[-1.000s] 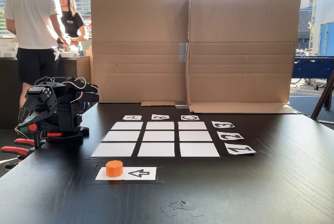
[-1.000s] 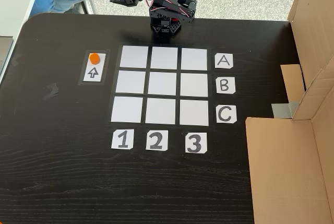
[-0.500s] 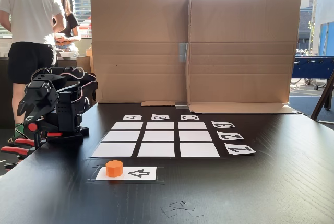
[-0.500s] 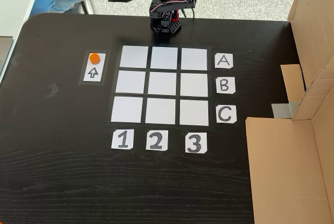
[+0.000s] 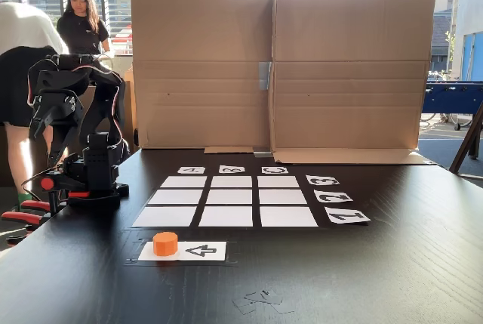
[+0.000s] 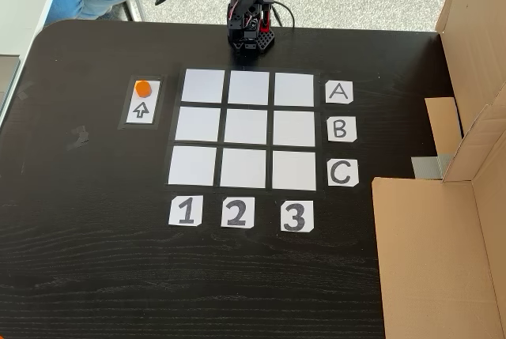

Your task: Pick up the round, orange token and place it in the grid on square A3.

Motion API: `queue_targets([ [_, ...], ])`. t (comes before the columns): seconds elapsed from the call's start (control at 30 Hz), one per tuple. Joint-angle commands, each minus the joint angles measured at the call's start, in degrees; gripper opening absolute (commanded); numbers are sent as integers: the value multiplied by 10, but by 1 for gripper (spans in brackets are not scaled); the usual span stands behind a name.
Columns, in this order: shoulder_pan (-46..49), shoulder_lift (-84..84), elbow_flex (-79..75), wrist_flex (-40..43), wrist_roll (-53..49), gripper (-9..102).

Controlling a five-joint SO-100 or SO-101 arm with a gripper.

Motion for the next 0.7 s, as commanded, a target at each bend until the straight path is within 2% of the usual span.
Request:
queue_targets([
  [0.0, -13, -54, -115, 32, -14, 61],
  [0.23, -76, -126, -204, 35, -75, 63],
  [0.67, -184, -247, -236, 35, -134, 67],
])
